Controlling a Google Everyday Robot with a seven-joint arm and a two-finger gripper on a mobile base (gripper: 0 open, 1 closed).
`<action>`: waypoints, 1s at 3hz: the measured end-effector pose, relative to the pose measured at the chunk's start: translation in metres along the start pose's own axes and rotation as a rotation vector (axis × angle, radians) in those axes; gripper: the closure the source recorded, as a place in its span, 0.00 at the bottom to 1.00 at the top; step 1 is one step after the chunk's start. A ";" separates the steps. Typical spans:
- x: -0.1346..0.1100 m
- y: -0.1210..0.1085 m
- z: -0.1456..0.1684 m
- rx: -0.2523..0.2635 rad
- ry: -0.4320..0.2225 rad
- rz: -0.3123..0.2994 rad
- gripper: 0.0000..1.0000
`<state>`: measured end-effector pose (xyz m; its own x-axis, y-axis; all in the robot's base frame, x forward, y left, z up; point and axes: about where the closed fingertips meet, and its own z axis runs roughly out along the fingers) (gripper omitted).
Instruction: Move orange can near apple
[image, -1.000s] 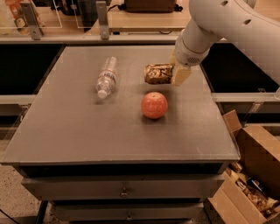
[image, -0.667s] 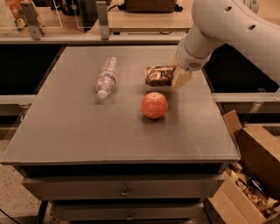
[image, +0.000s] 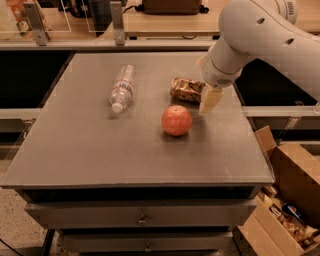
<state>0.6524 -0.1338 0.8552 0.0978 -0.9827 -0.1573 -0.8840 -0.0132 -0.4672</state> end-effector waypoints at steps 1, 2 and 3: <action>0.003 0.000 -0.005 0.016 0.010 -0.026 0.00; 0.007 -0.004 -0.013 0.035 0.031 -0.039 0.00; 0.012 -0.011 -0.021 0.034 0.037 -0.012 0.00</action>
Offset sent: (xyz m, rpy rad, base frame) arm -0.0013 -0.0172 0.0259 -0.0700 -0.0739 0.0056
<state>0.6539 -0.1490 0.8769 0.0909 -0.9887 -0.1191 -0.8669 -0.0197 -0.4981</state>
